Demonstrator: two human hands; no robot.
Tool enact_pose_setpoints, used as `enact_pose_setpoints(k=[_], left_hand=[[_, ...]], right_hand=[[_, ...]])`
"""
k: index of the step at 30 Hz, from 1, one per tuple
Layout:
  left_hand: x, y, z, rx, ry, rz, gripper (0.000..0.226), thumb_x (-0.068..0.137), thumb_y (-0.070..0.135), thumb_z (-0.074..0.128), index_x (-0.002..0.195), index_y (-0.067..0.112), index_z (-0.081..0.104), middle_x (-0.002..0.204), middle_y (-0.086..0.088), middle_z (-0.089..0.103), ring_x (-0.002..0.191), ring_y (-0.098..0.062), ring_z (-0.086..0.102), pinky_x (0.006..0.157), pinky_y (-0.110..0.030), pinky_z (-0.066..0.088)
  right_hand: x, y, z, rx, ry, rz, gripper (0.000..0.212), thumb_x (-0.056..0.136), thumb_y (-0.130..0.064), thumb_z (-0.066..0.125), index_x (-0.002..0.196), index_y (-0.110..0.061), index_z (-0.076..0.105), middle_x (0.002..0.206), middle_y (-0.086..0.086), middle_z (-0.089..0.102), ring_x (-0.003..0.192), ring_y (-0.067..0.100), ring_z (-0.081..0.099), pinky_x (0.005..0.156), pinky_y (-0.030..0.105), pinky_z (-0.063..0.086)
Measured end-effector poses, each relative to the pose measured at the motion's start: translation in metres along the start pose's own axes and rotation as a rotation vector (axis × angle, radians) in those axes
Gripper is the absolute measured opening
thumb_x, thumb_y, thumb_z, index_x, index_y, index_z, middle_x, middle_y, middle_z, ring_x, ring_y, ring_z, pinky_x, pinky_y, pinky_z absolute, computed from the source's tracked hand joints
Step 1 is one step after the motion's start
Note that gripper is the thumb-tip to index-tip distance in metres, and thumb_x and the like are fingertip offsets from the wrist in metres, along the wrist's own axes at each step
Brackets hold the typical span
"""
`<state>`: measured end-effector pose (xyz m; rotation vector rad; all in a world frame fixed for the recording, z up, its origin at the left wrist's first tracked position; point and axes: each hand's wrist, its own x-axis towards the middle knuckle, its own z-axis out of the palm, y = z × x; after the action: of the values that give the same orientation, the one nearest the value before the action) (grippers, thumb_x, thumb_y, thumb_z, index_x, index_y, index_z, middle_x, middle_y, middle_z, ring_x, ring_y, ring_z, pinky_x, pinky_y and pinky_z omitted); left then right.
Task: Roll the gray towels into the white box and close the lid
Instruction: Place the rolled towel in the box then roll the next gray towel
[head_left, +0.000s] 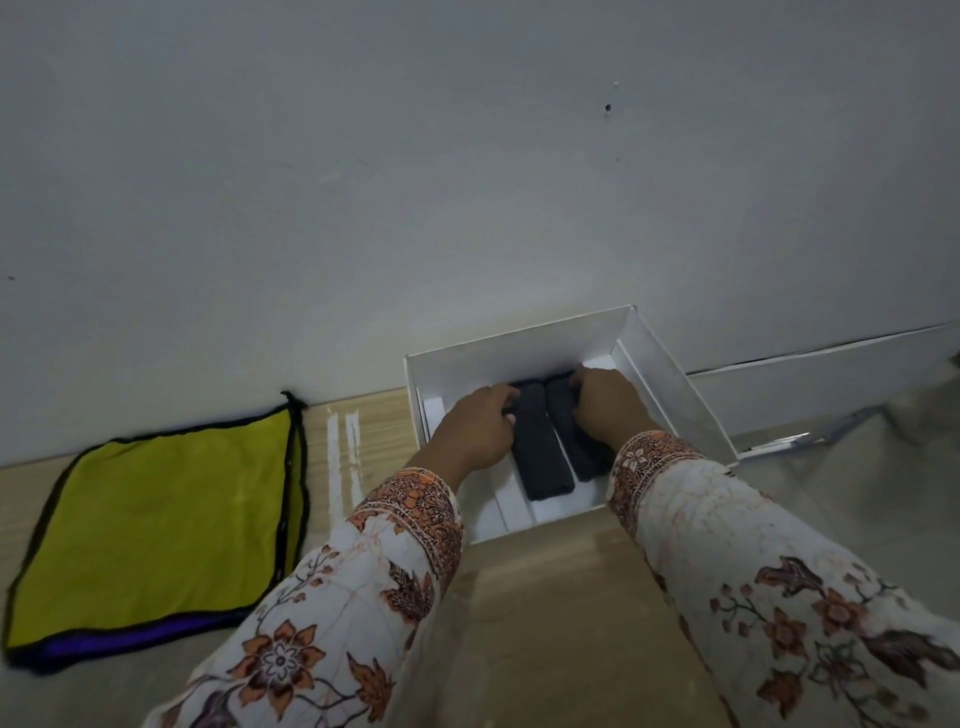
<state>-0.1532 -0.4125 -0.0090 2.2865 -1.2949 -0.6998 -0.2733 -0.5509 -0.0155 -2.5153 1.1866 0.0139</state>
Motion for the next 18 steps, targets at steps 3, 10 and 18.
enact_pose_setpoints(k=[3, 10, 18], left_hand=[[0.004, 0.005, 0.004, 0.099, -0.072, 0.021, 0.048, 0.094, 0.011, 0.045, 0.141, 0.018, 0.043, 0.145, -0.009, 0.045, 0.130, -0.030, 0.044, 0.107, -0.038, 0.039], [0.017, 0.013, 0.017, 0.522, -0.229, 0.129, 0.055, 0.090, 0.010, 0.046, 0.144, 0.016, 0.036, 0.149, -0.009, 0.035, 0.131, -0.035, 0.038, 0.098, -0.046, 0.041], [0.012, 0.006, 0.034, 0.667, -0.192, 0.169, 0.077, 0.080, 0.032, 0.070, 0.145, 0.015, 0.033, 0.151, -0.013, 0.026, 0.134, -0.035, 0.031, 0.105, -0.047, 0.035]], right_hand=[[0.003, 0.003, 0.002, 0.039, -0.076, -0.018, 0.044, 0.087, -0.005, 0.055, 0.131, -0.011, 0.056, 0.131, 0.015, 0.059, 0.120, 0.032, 0.054, 0.099, 0.034, 0.043], [0.000, 0.008, -0.004, -0.044, -0.151, -0.151, 0.049, 0.086, -0.002, 0.054, 0.132, -0.018, 0.058, 0.136, 0.011, 0.054, 0.125, 0.028, 0.050, 0.105, 0.034, 0.041], [-0.010, 0.009, -0.012, -0.075, -0.135, -0.075, 0.038, 0.076, -0.008, 0.065, 0.114, -0.013, 0.060, 0.119, 0.013, 0.059, 0.110, 0.030, 0.057, 0.089, 0.032, 0.047]])
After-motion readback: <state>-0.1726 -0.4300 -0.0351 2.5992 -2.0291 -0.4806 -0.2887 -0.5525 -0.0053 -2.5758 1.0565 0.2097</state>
